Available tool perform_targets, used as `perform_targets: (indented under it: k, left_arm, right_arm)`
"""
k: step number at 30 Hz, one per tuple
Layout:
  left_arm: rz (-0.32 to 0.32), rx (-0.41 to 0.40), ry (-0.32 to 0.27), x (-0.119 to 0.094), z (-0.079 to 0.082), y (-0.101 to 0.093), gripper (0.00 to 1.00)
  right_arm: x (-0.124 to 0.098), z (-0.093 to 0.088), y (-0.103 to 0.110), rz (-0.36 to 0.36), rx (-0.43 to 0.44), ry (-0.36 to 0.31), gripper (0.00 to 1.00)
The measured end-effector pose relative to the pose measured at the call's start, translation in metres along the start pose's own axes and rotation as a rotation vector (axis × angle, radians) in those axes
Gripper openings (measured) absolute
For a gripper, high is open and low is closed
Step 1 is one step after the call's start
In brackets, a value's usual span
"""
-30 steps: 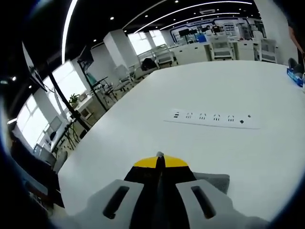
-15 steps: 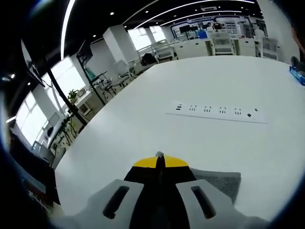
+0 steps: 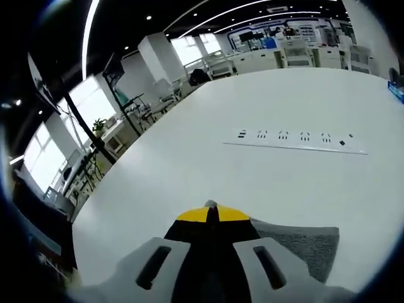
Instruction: Fold the towel on the table until its edges align and the towel forms a compact rectangular stack.
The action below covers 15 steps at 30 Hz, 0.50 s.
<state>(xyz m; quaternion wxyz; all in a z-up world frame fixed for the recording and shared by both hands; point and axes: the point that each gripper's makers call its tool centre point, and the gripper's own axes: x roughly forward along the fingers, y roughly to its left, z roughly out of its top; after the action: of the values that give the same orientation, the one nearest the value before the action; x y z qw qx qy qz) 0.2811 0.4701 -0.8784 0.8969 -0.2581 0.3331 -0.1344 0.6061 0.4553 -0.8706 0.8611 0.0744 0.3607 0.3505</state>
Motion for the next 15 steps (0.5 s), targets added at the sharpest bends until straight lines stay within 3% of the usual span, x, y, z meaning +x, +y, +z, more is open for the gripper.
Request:
perform_targets:
  k: [7, 15]
  left_arm:
    - [0.016, -0.021, 0.017, 0.004, -0.005, 0.007, 0.02]
    - [0.037, -0.096, 0.012, 0.009, -0.012, 0.021, 0.02]
  right_arm:
    - [0.010, -0.006, 0.000, 0.003, 0.004, 0.003, 0.00]
    - [0.021, -0.014, -0.001, 0.002, -0.008, 0.010, 0.00]
